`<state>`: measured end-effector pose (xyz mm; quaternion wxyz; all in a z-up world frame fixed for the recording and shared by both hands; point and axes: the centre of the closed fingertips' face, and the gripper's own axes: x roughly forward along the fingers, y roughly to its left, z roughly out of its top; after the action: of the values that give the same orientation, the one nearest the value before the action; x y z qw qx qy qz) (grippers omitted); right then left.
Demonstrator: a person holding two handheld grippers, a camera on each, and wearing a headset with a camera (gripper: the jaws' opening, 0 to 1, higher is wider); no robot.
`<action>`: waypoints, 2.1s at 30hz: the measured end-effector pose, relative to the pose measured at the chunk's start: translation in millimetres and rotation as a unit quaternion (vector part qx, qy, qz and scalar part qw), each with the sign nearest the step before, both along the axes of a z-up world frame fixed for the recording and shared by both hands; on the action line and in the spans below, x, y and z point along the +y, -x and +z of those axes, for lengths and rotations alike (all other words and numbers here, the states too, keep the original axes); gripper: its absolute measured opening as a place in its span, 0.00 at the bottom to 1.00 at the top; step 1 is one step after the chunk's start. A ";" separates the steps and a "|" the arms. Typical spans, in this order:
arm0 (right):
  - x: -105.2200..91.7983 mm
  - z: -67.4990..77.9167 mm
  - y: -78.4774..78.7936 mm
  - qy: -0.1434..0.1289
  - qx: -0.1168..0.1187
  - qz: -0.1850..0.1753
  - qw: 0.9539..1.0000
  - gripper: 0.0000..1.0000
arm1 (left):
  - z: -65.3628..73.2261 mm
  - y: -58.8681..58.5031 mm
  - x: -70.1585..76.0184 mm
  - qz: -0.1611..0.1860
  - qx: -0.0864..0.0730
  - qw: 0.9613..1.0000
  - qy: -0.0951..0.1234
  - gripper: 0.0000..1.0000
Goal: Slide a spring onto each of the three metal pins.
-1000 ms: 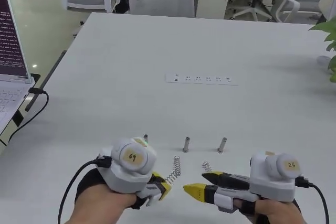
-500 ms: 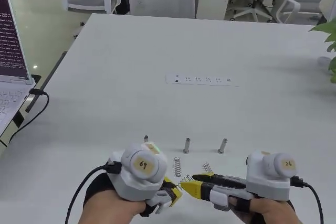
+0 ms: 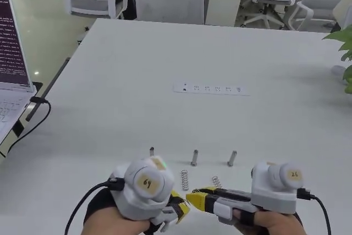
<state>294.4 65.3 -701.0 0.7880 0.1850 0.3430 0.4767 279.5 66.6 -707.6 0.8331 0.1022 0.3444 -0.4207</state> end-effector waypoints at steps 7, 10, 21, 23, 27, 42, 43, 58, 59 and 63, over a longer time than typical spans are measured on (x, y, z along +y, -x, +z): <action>5.1 3.9 2.9 -0.004 -0.001 0.006 1.000 0.13 | -1.6 1.0 4.8 -0.006 -0.010 1.000 -0.003 0.02; 7.5 5.5 4.1 -0.009 0.000 0.007 1.000 0.12 | -2.5 1.1 6.3 -0.006 -0.012 1.000 -0.004 0.02; 15.8 13.6 8.1 -0.011 -0.007 0.020 1.000 0.09 | -1.1 -0.4 6.7 -0.005 -0.024 1.000 0.005 0.02; 16.0 15.8 6.6 -0.005 -0.014 0.020 1.000 0.09 | 0.5 -2.1 7.1 -0.003 -0.028 1.000 0.010 0.02; 14.9 21.2 2.8 0.002 -0.024 0.019 1.000 0.08 | 5.7 -7.1 6.4 0.002 -0.038 0.999 0.031 0.02; 4.9 58.5 -6.8 0.079 -0.104 0.084 0.988 0.08 | 43.4 -20.6 -9.3 -0.026 -0.097 0.990 0.099 0.02; 4.5 60.3 -6.9 0.085 -0.108 0.091 0.986 0.08 | 45.3 -21.0 -10.0 -0.029 -0.100 0.990 0.100 0.02; -9.3 93.1 -8.0 0.153 -0.167 0.205 0.952 0.16 | 82.0 -24.1 -23.6 -0.062 -0.137 0.980 0.128 0.02; -10.6 93.1 -7.4 0.160 -0.170 0.214 0.949 0.17 | 83.3 -23.4 -24.4 -0.066 -0.138 0.980 0.128 0.02; -13.8 98.6 -0.8 0.179 -0.183 0.263 0.930 0.18 | 87.3 -21.3 -26.5 -0.075 -0.142 0.978 0.130 0.02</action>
<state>295.2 51.5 -602.4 0.7033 -0.1462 0.3084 0.6235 300.8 40.1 -620.3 0.8456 0.0777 0.1563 -0.5044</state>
